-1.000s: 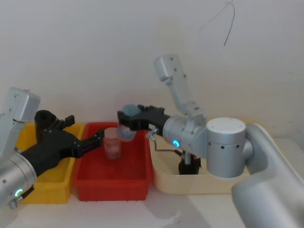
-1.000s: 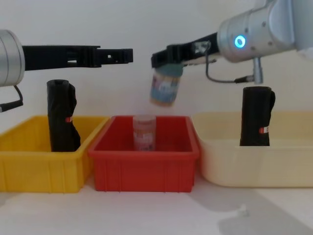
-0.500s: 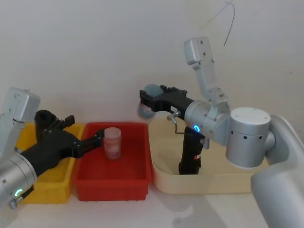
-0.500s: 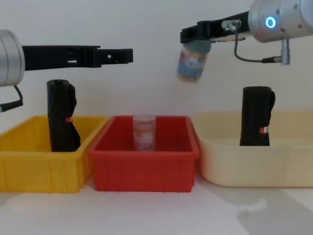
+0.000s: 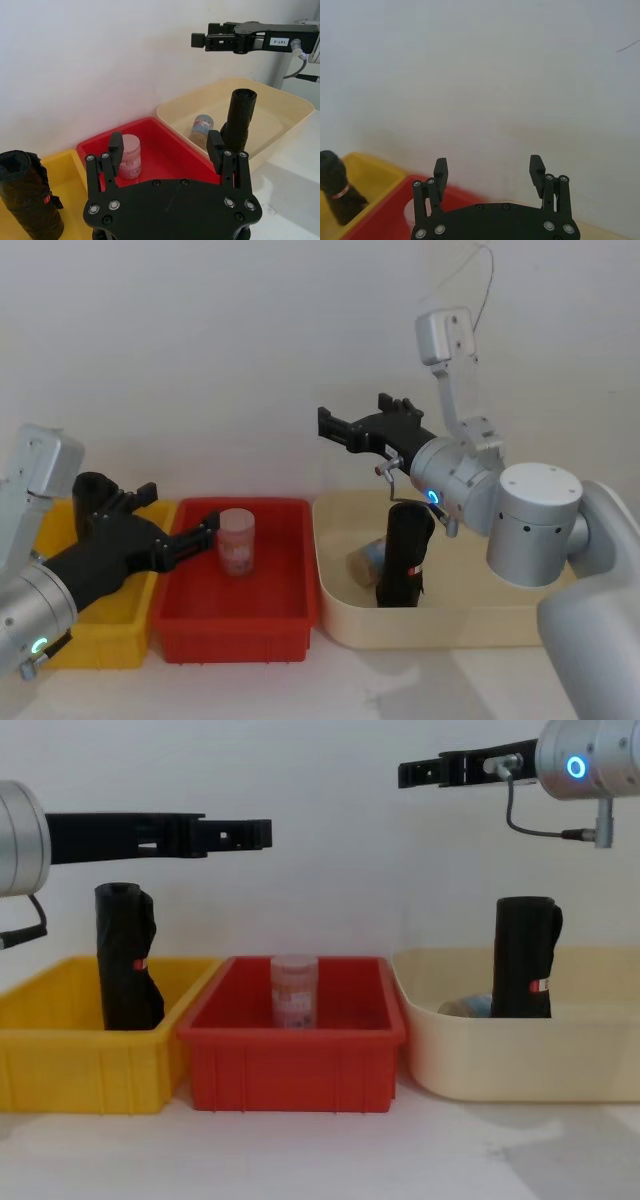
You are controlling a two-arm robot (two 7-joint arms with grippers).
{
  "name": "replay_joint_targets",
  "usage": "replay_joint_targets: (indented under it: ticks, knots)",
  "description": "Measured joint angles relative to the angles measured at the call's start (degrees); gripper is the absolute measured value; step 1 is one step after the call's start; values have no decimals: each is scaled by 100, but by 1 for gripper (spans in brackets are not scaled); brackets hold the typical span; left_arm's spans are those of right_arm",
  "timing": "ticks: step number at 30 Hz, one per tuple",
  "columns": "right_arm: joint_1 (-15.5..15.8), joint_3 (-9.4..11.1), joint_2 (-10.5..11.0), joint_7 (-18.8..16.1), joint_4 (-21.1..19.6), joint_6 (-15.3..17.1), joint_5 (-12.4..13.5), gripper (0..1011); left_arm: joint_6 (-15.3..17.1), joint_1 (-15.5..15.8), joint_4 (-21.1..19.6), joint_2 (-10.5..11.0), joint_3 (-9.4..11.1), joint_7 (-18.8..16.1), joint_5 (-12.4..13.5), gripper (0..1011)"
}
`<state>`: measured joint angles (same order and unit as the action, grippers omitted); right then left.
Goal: Pick up the garbage bag with the one hand and transfer it to the other hand.
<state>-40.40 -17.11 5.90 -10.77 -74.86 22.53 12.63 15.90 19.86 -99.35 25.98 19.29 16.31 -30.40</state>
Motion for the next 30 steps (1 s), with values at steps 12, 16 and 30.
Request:
replay_joint_targets:
  ticks: [12, 16, 30]
  knots:
    - [226, 16, 94, -100, -193, -362, -59, 1001, 0, 0, 0, 0, 0, 0, 0, 1002]
    - [388, -9, 142, -230, -400, -360, 11, 1001, 0, 0, 0, 0, 0, 0, 0, 1002]
    - [1180, -196, 306, -626, -1310, -97, 335, 1001, 0, 0, 0, 0, 0, 0, 0, 1001]
